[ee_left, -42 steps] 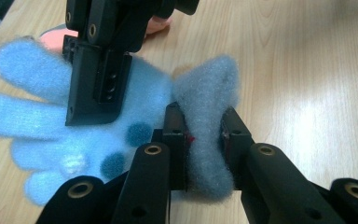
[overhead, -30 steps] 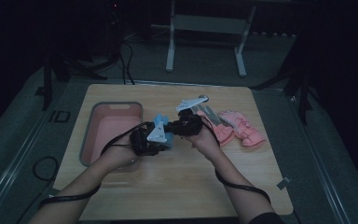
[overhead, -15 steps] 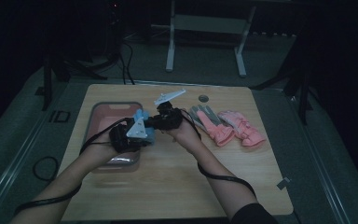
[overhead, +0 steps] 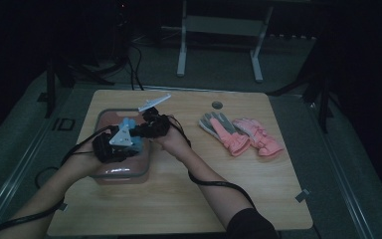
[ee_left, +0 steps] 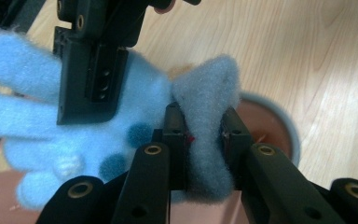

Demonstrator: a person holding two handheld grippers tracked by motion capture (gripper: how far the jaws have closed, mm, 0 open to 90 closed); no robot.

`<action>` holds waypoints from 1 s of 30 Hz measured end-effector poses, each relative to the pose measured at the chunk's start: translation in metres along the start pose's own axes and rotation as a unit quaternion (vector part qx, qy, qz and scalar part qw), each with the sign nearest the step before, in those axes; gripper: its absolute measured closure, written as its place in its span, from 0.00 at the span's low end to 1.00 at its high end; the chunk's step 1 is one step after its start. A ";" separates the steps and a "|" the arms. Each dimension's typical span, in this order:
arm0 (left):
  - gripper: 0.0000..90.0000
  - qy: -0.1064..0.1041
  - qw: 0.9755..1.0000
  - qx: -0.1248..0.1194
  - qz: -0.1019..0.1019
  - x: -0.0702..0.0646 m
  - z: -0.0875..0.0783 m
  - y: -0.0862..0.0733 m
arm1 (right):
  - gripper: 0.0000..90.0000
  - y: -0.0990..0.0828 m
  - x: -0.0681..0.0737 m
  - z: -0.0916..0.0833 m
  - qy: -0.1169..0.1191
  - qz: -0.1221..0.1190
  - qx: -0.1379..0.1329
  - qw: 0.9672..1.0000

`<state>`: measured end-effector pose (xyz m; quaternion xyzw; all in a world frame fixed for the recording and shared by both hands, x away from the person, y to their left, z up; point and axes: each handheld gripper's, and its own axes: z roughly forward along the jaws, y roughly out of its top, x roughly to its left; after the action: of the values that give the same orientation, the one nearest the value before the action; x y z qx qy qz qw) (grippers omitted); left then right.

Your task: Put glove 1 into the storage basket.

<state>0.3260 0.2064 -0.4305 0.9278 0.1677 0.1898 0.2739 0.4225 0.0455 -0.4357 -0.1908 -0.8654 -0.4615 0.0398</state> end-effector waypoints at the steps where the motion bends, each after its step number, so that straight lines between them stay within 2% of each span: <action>1: 0.86 -0.005 1.000 0.001 0.001 0.001 0.001 -0.004 | 0.92 -0.001 -0.001 0.005 0.000 0.003 0.002 1.000; 7: 0.86 -0.022 1.000 0.018 -0.012 0.010 0.020 -0.027 | 0.92 -0.009 -0.009 0.030 0.003 0.018 0.017 1.000; 12: 0.86 -0.037 0.999 0.032 -0.014 0.016 0.038 -0.035 | 0.91 -0.017 -0.019 0.049 -0.009 0.043 0.050 0.998; 15: 0.86 -0.045 0.998 0.036 -0.019 0.019 0.043 -0.037 | 0.78 -0.018 -0.021 0.052 -0.022 0.050 0.060 0.997; 16: 0.86 -0.051 0.998 0.043 -0.022 0.020 0.050 -0.039 | 0.71 -0.018 -0.021 0.051 -0.032 0.045 0.060 0.997; 17: 0.86 -0.057 0.997 0.047 -0.023 0.020 0.052 -0.040 | 0.71 -0.017 -0.021 0.050 -0.038 0.045 0.059 0.997; 20: 0.86 -0.059 0.996 0.057 -0.026 0.019 0.057 -0.041 | 0.58 -0.016 -0.022 0.046 -0.047 0.049 0.052 0.996; 22: 0.85 -0.059 0.996 0.057 -0.026 0.019 0.057 -0.041 | 0.58 -0.016 -0.023 0.044 -0.049 0.050 0.048 0.996; 23: 0.84 -0.063 0.995 0.067 -0.034 0.019 0.060 -0.041 | 0.50 -0.016 -0.024 0.040 -0.052 0.054 0.042 0.996; 25: 0.82 -0.067 0.994 0.074 -0.040 0.019 0.062 -0.040 | 0.45 -0.018 -0.025 0.037 -0.054 0.052 0.040 0.996; 28: 0.74 -0.072 0.993 0.080 -0.056 0.021 0.064 -0.040 | 0.41 -0.021 -0.027 0.033 -0.056 0.054 0.034 0.996; 30: 0.62 -0.071 0.992 0.081 -0.072 0.022 0.063 -0.040 | 0.34 -0.023 -0.027 0.029 -0.057 0.056 0.026 0.996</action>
<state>0.3647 0.2187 -0.4966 0.9435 0.2292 0.0891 0.2222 0.4420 0.0493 -0.4766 -0.2637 -0.8660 -0.4243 0.0214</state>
